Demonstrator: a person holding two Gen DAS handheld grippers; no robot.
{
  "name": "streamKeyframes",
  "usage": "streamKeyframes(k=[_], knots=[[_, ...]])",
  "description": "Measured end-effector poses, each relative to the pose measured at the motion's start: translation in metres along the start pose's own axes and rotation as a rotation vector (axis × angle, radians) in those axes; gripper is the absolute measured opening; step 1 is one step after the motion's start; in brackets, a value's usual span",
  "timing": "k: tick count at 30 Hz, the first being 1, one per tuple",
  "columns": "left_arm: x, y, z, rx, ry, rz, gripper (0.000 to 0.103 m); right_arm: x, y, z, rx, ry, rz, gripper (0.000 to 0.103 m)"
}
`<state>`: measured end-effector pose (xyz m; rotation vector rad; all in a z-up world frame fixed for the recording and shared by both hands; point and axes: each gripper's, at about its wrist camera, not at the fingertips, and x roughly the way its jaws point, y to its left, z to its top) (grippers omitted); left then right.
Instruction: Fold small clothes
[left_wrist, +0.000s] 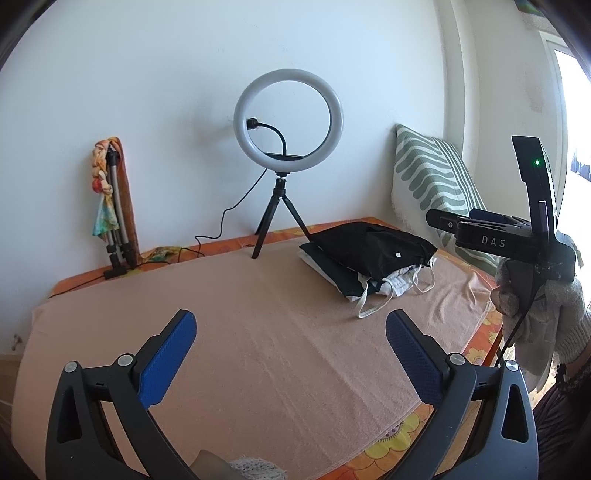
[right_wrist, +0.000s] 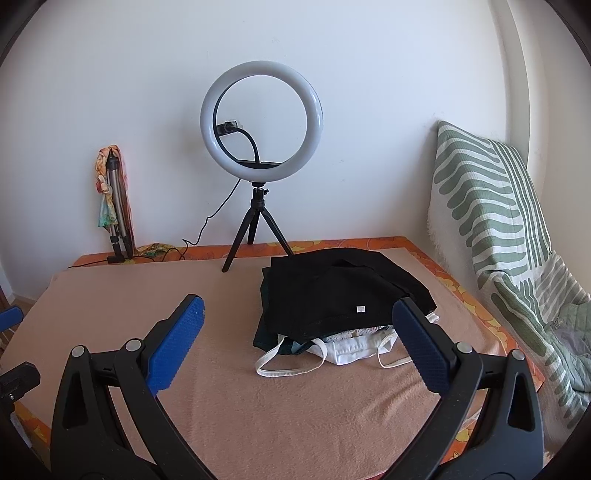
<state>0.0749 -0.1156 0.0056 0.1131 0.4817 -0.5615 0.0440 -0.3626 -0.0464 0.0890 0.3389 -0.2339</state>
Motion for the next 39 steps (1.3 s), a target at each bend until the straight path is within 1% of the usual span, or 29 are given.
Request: streamKeyframes(k=[11, 39], knots=[[-0.0038, 0.0021, 0.0009, 0.002, -0.008, 0.014, 0.102, -0.0039, 0.0046, -0.0012, -0.007, -0.008, -0.003, 0.103], [-0.0066, -0.0006, 0.0017, 0.021, -0.013, 0.010, 0.102, -0.0039, 0.0050, -0.0018, -0.011, -0.008, 0.004, 0.103]])
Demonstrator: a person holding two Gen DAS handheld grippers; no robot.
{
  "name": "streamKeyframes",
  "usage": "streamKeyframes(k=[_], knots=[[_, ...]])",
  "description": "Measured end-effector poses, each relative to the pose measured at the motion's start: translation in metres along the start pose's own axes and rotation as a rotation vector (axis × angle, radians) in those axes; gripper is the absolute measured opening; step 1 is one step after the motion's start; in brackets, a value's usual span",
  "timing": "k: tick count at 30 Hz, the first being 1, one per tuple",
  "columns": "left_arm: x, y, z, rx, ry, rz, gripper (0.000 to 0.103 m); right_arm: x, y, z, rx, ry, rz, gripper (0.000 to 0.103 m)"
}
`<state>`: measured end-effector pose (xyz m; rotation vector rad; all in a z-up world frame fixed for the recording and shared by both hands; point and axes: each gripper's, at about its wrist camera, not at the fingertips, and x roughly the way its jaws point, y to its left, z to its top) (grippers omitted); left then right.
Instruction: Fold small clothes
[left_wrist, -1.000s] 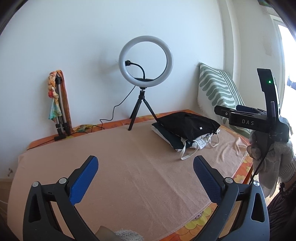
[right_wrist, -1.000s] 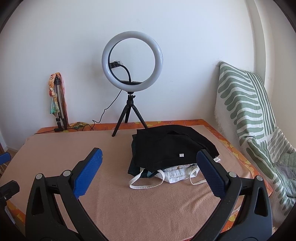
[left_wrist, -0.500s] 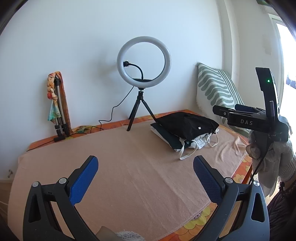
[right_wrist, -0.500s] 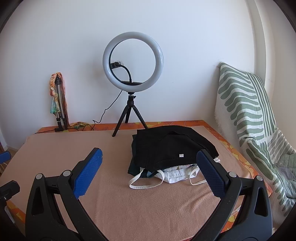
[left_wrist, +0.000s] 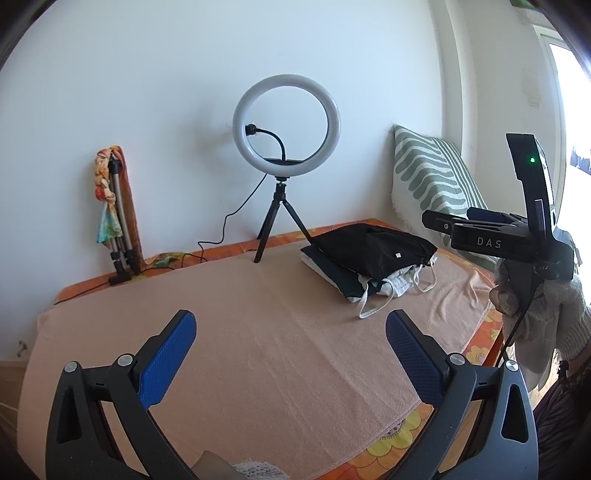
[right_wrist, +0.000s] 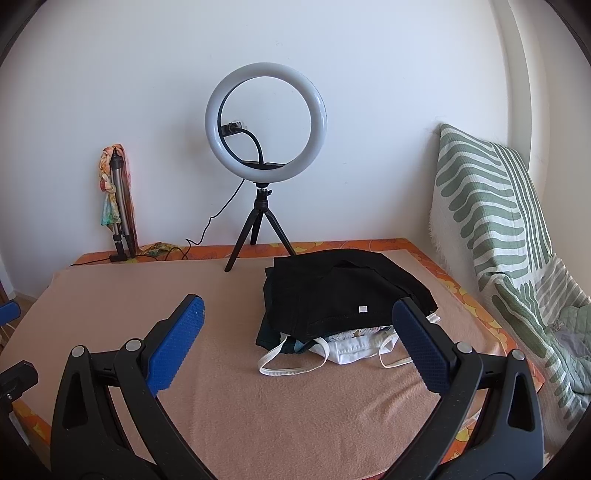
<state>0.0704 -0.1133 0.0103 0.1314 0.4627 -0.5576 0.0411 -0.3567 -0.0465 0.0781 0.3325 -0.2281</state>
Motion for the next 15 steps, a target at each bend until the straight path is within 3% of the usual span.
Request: streamKeyframes(k=[15], knots=[[-0.0032, 0.0019, -0.0004, 0.012, -0.007, -0.003, 0.102, 0.0055, 0.0023, -0.0011, -0.004, 0.006, 0.015, 0.103]])
